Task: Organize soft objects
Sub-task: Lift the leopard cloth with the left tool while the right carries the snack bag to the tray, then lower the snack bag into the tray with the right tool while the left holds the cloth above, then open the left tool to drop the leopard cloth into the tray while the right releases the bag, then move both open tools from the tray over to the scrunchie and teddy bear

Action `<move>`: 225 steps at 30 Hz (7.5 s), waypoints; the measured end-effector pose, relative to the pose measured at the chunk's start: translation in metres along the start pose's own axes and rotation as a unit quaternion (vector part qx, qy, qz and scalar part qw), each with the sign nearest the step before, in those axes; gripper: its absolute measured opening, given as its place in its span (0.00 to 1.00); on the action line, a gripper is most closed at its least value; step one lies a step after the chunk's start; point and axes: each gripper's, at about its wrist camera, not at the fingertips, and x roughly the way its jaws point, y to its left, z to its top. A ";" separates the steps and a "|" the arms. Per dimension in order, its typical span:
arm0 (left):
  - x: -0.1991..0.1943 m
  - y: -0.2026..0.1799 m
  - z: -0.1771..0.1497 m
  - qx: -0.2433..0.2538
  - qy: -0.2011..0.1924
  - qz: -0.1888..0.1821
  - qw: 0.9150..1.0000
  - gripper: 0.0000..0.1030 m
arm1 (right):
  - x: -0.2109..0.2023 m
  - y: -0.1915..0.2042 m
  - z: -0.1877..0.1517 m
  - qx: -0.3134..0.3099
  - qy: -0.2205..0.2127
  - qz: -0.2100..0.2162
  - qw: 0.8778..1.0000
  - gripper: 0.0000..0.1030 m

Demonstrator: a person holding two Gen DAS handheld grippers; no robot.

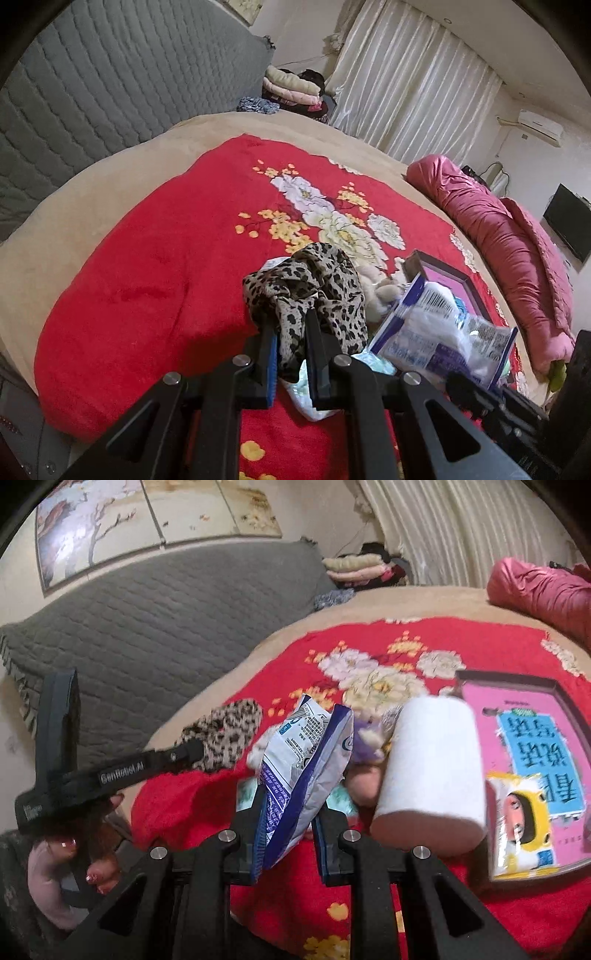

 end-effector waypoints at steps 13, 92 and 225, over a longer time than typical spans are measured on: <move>-0.023 -0.047 0.010 0.020 -0.008 -0.041 0.999 0.12 | -0.053 -0.028 0.014 0.025 -0.079 -0.059 0.995 0.21; 0.124 -0.281 -0.069 0.214 0.201 -0.079 0.953 0.12 | -0.115 -0.176 -0.008 0.172 -0.089 -0.258 0.947 0.22; 0.033 -0.260 -0.029 0.170 0.121 -0.160 0.965 0.64 | -0.126 -0.210 -0.031 0.291 -0.090 -0.314 0.899 0.75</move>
